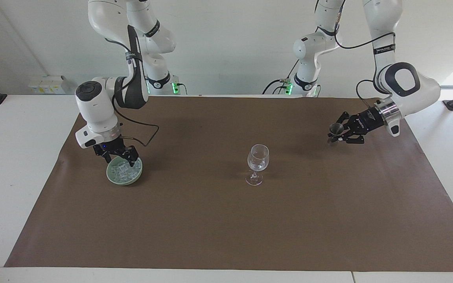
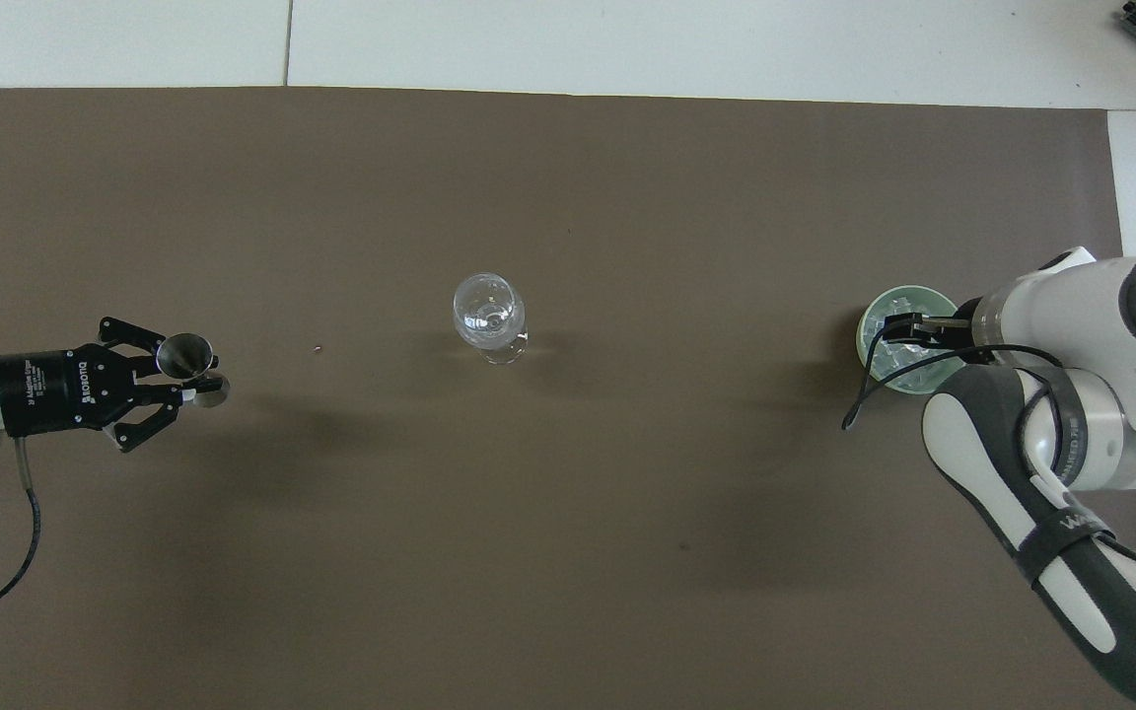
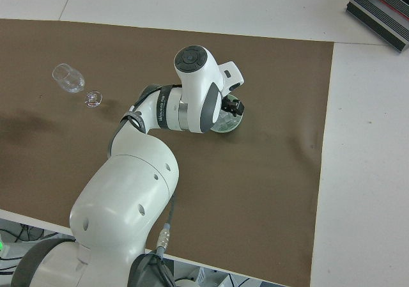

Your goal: Pour wine and add ice with both arms

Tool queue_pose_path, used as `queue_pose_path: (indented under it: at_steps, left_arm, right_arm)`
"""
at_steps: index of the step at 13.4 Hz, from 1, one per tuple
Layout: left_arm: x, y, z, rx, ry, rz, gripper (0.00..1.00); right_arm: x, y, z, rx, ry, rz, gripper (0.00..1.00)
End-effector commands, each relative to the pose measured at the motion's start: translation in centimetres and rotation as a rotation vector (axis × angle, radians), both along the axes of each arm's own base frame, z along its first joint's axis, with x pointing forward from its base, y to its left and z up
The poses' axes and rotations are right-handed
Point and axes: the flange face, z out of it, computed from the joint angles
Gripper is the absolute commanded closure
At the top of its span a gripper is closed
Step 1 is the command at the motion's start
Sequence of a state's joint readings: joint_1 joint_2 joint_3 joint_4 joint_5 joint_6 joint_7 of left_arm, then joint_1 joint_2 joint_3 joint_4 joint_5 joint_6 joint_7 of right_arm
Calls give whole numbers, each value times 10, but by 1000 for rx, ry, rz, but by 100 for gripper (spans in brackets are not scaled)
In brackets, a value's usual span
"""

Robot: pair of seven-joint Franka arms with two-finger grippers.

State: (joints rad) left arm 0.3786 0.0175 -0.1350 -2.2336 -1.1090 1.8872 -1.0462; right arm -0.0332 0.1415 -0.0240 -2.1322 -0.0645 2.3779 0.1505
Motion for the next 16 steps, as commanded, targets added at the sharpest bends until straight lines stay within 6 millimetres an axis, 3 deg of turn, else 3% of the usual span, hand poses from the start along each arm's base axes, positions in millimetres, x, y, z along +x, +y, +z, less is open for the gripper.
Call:
queue_pose_path:
  at_steps: [1, 4, 6, 9, 11, 16]
  left_arm:
    - [5, 22, -27, -43, -38, 112, 100]
    - [13, 32, -60, -69, -72, 226, 100]
    - [17, 33, -73, -90, -91, 284, 100]
    - [16, 36, -98, -124, -107, 354, 100]
    - [15, 33, -103, -116, -118, 354, 100]
    - [18, 17, -117, -111, -159, 356, 100]
  right_arm:
    - [-7, -5, -1, 3, -11, 20, 15]
    - [-5, 0, -5, 3, -27, 26, 21]
    - [-5, -1, -8, 3, -23, 31, 21]
    - [-5, -2, -16, 4, -16, 27, 29]
    - [-4, 0, -15, 4, -30, 26, 42]
    - [-1, 0, -15, 4, -47, 22, 59]
